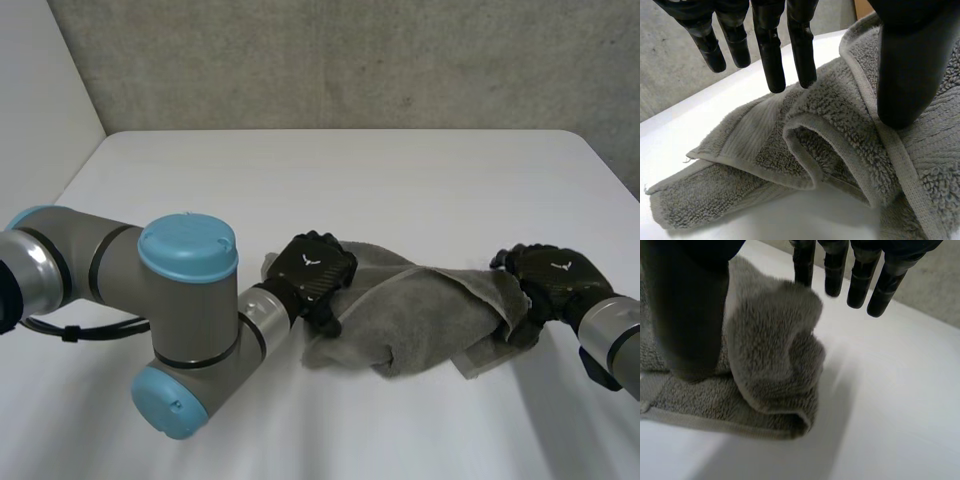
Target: Fold the towel.
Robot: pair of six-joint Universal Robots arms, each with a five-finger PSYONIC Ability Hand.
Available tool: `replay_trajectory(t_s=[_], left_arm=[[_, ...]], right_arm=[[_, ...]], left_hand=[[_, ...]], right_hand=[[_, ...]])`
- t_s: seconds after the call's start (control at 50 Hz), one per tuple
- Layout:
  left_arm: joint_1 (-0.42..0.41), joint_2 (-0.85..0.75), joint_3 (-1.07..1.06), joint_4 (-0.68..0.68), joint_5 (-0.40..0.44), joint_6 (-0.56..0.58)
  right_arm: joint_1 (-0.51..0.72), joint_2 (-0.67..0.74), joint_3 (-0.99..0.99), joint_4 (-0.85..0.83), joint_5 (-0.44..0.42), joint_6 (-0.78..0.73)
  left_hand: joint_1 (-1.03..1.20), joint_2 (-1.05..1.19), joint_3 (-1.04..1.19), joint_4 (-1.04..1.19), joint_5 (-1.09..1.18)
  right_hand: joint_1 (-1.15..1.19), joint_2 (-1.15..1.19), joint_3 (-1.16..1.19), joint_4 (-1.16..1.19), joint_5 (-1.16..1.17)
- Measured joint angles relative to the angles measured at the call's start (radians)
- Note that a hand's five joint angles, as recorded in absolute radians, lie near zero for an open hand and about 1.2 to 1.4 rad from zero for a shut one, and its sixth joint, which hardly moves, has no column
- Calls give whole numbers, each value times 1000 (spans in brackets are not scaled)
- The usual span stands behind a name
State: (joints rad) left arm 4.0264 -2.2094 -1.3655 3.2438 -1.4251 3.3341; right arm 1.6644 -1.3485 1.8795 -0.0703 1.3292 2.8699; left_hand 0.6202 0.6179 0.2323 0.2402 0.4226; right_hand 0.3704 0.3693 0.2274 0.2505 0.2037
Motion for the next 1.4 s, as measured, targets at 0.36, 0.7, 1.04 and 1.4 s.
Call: replay_trajectory(t_s=[0.36, 0.7, 1.04, 1.4], left_arm=[[3, -24, 25, -1, -74, 127], [213, 314, -54, 1, -59, 124], [431, 360, -298, 47, 45, 127], [326, 465, -386, 72, 48, 80]], right_arm=[[3, 85, -69, -100, -22, 93], [55, -80, -207, 94, -263, -177], [162, -1, -161, 119, -222, -199], [150, 46, -131, 69, -138, 17]], left_hand=[[688, 726, 0, 0, 741], [696, 726, 0, 0, 748], [721, 733, 0, 0, 767], [140, 151, 0, 0, 155]], right_hand=[[913, 873, 0, 0, 914], [913, 873, 0, 0, 914], [258, 281, 0, 0, 219], [229, 255, 0, 0, 196]])
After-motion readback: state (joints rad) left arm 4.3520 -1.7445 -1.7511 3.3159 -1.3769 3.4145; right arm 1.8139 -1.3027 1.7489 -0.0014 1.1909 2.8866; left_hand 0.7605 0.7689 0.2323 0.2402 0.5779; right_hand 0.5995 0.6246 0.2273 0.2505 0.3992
